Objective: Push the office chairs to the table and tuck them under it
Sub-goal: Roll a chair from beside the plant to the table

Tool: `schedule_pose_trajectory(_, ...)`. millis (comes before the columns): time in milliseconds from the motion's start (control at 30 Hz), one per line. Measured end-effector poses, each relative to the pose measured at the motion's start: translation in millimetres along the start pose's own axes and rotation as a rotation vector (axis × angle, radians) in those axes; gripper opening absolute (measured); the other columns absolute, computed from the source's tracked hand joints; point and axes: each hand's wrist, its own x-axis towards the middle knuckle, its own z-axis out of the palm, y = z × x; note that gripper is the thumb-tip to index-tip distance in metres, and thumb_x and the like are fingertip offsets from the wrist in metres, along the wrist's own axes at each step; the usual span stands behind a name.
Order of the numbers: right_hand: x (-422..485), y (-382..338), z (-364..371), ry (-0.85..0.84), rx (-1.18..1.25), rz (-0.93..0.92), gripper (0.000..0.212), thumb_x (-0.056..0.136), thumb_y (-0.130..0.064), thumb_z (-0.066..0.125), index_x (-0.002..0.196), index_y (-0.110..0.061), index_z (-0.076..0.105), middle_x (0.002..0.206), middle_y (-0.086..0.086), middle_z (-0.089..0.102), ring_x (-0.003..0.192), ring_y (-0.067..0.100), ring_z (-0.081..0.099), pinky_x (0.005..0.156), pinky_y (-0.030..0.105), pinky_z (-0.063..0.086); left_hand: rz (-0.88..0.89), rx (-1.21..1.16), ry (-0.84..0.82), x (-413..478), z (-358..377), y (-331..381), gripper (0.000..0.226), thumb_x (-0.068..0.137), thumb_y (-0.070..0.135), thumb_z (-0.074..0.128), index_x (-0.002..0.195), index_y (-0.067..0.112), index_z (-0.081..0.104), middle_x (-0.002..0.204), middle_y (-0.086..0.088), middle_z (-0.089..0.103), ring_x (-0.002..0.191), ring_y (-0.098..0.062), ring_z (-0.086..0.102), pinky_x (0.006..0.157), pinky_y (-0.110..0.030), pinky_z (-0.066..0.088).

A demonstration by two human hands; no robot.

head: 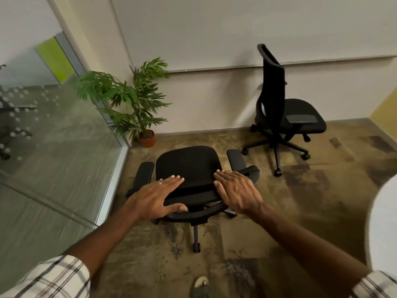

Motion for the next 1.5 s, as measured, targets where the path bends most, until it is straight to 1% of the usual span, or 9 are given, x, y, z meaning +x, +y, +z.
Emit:
schedule_pose_trajectory(267,-96.6,-31.6,-5.0,0.068,0.023,0.091,0.060,0.107,-0.045,0.017,0.145,-0.014,0.053,0.151,0.005,0.053,0.143,0.017,0.045,0.122,0.036,0.029,0.078,-0.012,-0.037,-47.4,25.4,36.8,0.097,0.086,0.095,0.033,0.164,0.048,0.000,0.171,0.021,0.006,0.156,0.001,0.011,0.129,-0.036,0.021)
schedule_pose_trajectory(433,-154.0,-61.0,2.0,0.074,0.039,0.111,0.060,0.107,-0.045,0.021,0.147,-0.011,0.051,0.153,0.009,0.051,0.144,0.020,0.044,0.121,0.038,0.031,0.133,-0.007,-0.069,-79.2,42.3,38.3,0.092,0.084,0.095,0.040,0.160,0.058,0.001,0.169,0.026,0.016,0.151,0.003,0.023,0.121,-0.038,0.034)
schedule_pose_trajectory(600,-189.1,-78.2,7.5,0.022,0.072,0.109,0.067,0.106,-0.052,0.015,0.152,-0.012,0.043,0.157,0.008,0.045,0.148,0.020,0.038,0.123,0.041,0.028,0.206,0.024,-0.103,-106.9,40.7,37.0,0.095,0.083,0.095,0.041,0.161,0.055,0.004,0.169,0.025,0.018,0.149,0.001,0.027,0.117,-0.039,0.035)
schedule_pose_trajectory(733,-206.9,-121.2,19.9,0.066,0.090,0.227,0.070,0.105,-0.052,0.014,0.150,-0.009,0.046,0.156,0.009,0.047,0.148,0.023,0.037,0.125,0.044,0.022,0.250,0.045,-0.115,-126.0,36.1,23.5,0.099,0.080,0.096,0.042,0.162,0.052,0.008,0.169,0.023,0.020,0.151,-0.002,0.030,0.117,-0.042,0.039)
schedule_pose_trajectory(933,-207.4,-204.5,37.0,0.211,0.147,0.488,0.065,0.107,-0.047,0.022,0.142,-0.002,0.053,0.147,0.018,0.055,0.141,0.031,0.047,0.120,0.046,0.032,0.298,0.115,-0.129,-129.8,20.8,-22.1,0.109,0.075,0.095,0.052,0.164,0.045,0.015,0.169,0.021,0.023,0.151,-0.009,0.034,0.114,-0.046,0.042)
schedule_pose_trajectory(1100,-181.6,-259.1,49.8,0.186,0.140,0.591,0.069,0.108,-0.047,0.015,0.146,0.001,0.047,0.150,0.021,0.050,0.143,0.033,0.044,0.120,0.048,0.030,0.407,0.126,-0.145,-115.3,0.2,-65.9,0.111,0.074,0.088,0.063,0.165,0.040,0.021,0.169,0.019,0.026,0.152,-0.008,0.033,0.119,-0.049,0.037)
schedule_pose_trajectory(1233,-168.8,-276.5,57.1,0.245,0.131,0.693,0.066,0.108,-0.048,0.021,0.143,-0.002,0.053,0.148,0.016,0.054,0.141,0.029,0.047,0.119,0.046,0.033,0.498,0.148,-0.141,-99.2,-5.0,-79.8,0.110,0.075,0.092,0.059,0.164,0.044,0.016,0.170,0.025,0.016,0.152,0.010,0.014,0.120,-0.032,0.028)
schedule_pose_trajectory(1367,-183.5,-272.0,63.8,0.298,0.060,0.796,0.060,0.107,-0.046,0.027,0.144,-0.007,0.055,0.149,0.011,0.054,0.145,0.023,0.044,0.122,0.044,0.032,0.606,0.134,-0.163,-78.8,4.6,-64.4,0.112,0.076,0.093,0.057,0.165,0.044,0.009,0.173,0.016,0.010,0.159,-0.003,0.006,0.125,-0.038,0.017)
schedule_pose_trajectory(1500,-145.8,-300.6,70.6,0.286,0.009,0.890,0.062,0.108,-0.047,0.020,0.150,-0.010,0.046,0.158,0.008,0.043,0.152,0.019,0.030,0.126,0.043,0.024,0.736,0.189,-0.146,-54.2,-9.0,-97.2,0.114,0.083,0.089,0.054,0.167,0.031,0.004,0.174,0.013,0.003,0.160,-0.005,-0.001,0.131,-0.039,0.006)
